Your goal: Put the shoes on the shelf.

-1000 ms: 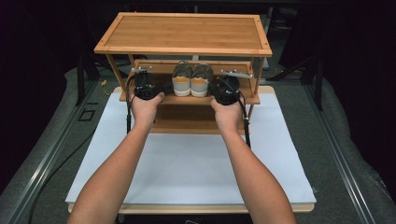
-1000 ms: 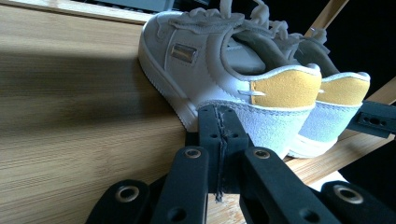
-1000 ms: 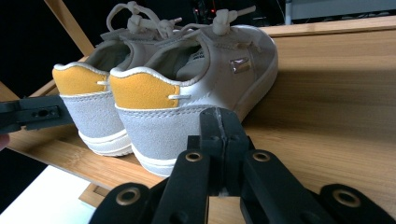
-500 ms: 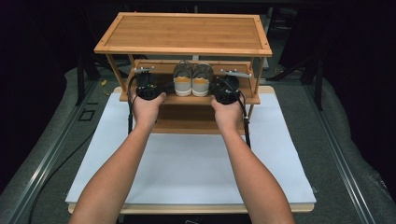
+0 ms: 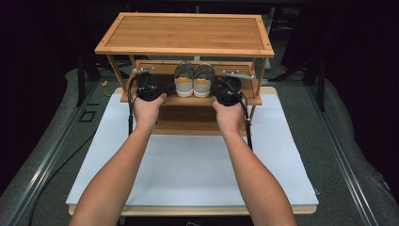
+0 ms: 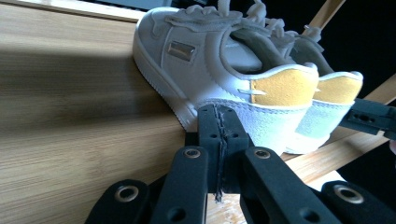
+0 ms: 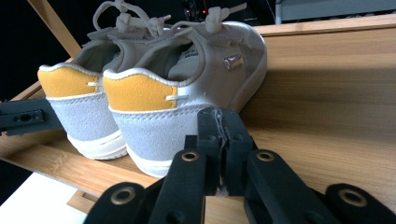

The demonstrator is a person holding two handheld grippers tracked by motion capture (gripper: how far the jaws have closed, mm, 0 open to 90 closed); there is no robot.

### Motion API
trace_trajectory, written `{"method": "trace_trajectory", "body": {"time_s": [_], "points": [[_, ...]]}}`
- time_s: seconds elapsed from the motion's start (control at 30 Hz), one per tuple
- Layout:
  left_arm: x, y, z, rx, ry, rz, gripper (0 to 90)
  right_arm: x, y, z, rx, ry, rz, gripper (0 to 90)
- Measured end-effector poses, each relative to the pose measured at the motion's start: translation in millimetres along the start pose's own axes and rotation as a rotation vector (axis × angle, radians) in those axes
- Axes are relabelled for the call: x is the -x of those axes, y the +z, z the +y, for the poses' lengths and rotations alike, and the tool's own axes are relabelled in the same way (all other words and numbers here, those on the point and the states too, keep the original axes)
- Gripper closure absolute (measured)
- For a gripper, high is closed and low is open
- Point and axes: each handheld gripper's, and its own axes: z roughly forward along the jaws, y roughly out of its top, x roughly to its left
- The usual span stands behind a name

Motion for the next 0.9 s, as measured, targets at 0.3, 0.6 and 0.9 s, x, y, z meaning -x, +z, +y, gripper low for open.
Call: {"method": "trace_trajectory", "body": {"time_s": [0.3,0.6,0.9], "points": [[2.8,-13.4,-0.1,0.014,0.002,-0.038,89.1,-1.7,-8.5,-2.2,0.005,0.001,0.039,83.5],[6.9,-30.3,-2.5,0.026,0.021,-0.043,81.4,-4.7,-27.1,-5.2,0.035,-0.016,0.055,64.5],[8.7,-45.6,-4.6,0.032,0.047,-0.054,68.9,6.4,-43.8,-10.1,0.058,-0.013,0.068,55.2]]}}
